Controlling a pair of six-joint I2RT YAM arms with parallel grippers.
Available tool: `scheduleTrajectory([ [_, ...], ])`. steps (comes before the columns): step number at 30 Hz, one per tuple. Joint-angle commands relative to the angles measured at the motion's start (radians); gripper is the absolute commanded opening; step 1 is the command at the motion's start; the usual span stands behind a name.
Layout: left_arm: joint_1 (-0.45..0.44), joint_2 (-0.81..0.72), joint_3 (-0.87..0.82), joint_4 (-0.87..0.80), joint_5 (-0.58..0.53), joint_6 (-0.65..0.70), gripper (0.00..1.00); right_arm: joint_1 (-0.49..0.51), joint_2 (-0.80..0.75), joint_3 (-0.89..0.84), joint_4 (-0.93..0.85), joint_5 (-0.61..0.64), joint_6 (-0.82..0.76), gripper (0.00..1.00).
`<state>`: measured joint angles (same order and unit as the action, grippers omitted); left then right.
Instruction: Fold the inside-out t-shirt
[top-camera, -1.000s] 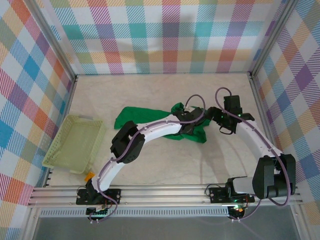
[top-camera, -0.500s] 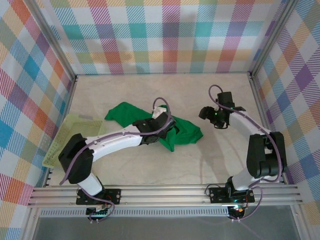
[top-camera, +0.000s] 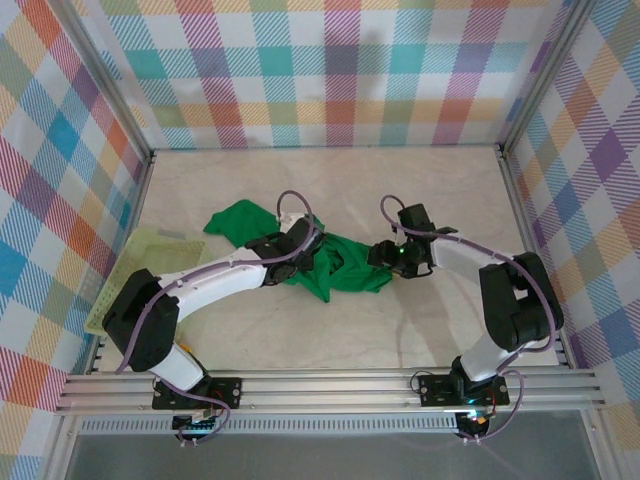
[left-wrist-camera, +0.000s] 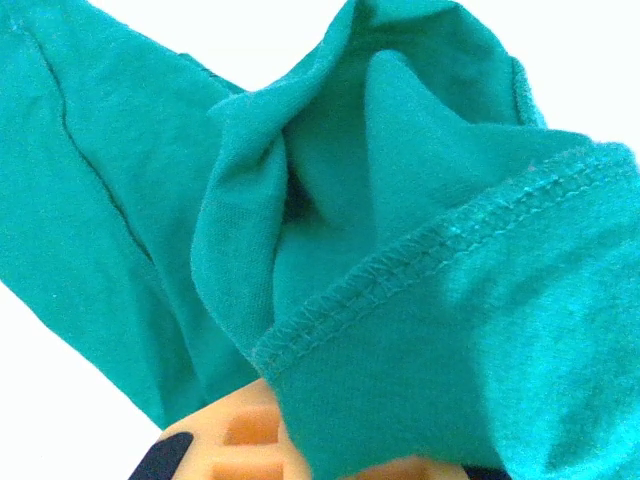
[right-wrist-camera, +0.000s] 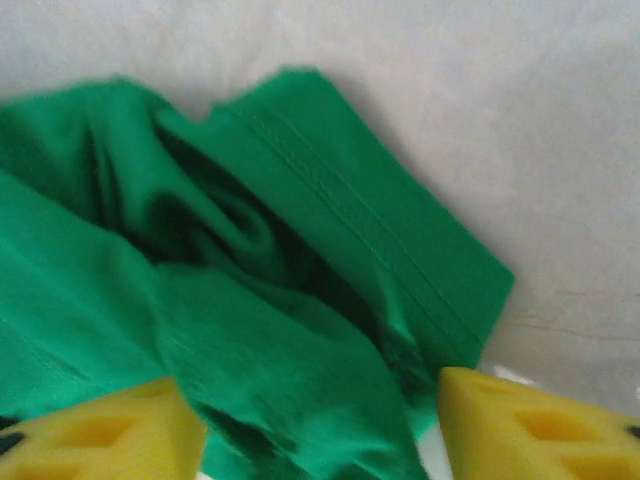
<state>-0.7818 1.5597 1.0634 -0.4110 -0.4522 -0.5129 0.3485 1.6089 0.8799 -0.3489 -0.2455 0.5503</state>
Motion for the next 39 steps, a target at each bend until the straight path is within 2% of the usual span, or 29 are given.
scheduleTrajectory([
  [1, 0.028, -0.04, -0.017, 0.026, 0.03, -0.021, 0.0, 0.001, -0.027, -0.005, -0.003, -0.004, 0.013, 0.42],
  [4, 0.049, -0.065, -0.005, 0.029, 0.062, -0.008, 0.0, 0.001, -0.061, 0.033, -0.038, 0.032, 0.0, 0.11],
  [6, 0.056, -0.091, 0.017, 0.023, 0.062, 0.015, 0.0, 0.001, -0.114, 0.08, -0.109, 0.124, -0.029, 0.0],
  [10, 0.083, -0.166, 0.094, -0.002, 0.082, 0.086, 0.0, -0.021, -0.276, 0.211, -0.283, 0.442, -0.097, 0.0],
  [14, 0.11, -0.251, 0.153, 0.011, 0.14, 0.137, 0.0, -0.073, -0.431, 0.333, -0.377, 0.6, -0.144, 0.0],
  [17, 0.125, -0.294, 0.165, 0.018, 0.173, 0.143, 0.0, -0.074, -0.505, 0.403, -0.414, 0.63, -0.177, 0.0],
  [20, 0.162, -0.282, 0.141, 0.0, 0.197, 0.13, 0.02, -0.074, -0.516, 0.424, -0.439, 0.577, -0.187, 0.0],
  [23, 0.219, -0.217, 0.096, -0.035, 0.26, 0.103, 0.12, -0.074, -0.492, 0.371, -0.414, 0.501, -0.188, 0.0],
  [25, 0.244, -0.134, 0.082, -0.084, 0.313, 0.098, 0.25, -0.074, -0.457, 0.329, -0.387, 0.446, -0.184, 0.0],
  [27, 0.248, -0.028, 0.104, -0.169, 0.32, 0.1, 0.33, -0.072, -0.406, 0.299, -0.352, 0.376, -0.187, 0.0],
  [30, 0.241, 0.049, 0.101, -0.246, 0.238, 0.067, 0.49, -0.07, -0.326, 0.291, -0.311, 0.304, -0.185, 0.0],
  [32, 0.207, 0.009, 0.068, -0.237, 0.144, 0.066, 0.67, -0.066, -0.289, 0.303, -0.297, 0.3, -0.185, 0.0],
  [34, 0.156, -0.043, 0.046, -0.193, 0.119, 0.099, 0.8, -0.066, -0.273, 0.315, -0.287, 0.304, -0.188, 0.0],
  [37, 0.121, -0.051, 0.046, -0.136, 0.185, 0.131, 0.88, -0.066, -0.268, 0.328, -0.28, 0.311, -0.196, 0.0],
  [39, 0.121, -0.007, 0.072, -0.131, 0.193, 0.125, 0.89, -0.067, -0.269, 0.329, -0.277, 0.317, -0.203, 0.0],
])
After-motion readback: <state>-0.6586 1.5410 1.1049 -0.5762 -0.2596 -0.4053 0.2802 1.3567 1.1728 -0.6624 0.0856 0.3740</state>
